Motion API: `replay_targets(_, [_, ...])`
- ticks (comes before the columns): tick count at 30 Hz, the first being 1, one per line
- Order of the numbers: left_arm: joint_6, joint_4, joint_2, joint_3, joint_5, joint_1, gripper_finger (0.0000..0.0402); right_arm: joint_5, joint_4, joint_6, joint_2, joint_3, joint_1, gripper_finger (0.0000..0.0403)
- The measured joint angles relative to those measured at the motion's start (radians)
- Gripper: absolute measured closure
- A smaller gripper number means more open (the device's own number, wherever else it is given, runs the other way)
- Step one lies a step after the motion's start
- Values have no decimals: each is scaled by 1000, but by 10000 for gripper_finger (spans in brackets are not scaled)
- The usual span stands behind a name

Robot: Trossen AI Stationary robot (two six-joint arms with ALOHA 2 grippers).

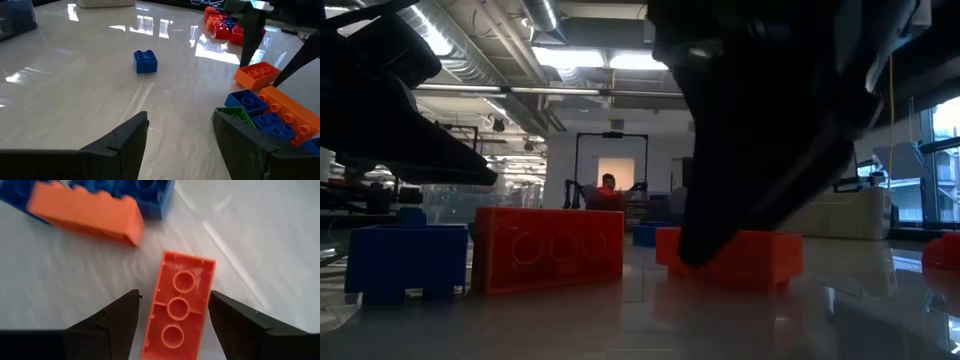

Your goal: Sort blocks by size

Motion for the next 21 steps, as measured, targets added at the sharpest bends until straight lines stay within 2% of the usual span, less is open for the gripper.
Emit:
replay_targets(7, [0, -1, 0, 0, 0, 0, 188, -11, 0, -48, 12, 1, 0, 178])
replay_targets(13, [0, 0, 0, 0, 0, 0, 188, -22, -18, -133, 12, 2, -2, 263])
replay_targets(21, [0, 0, 0, 0, 0, 0, 188, -31, -75, -317, -10, 1, -31, 261])
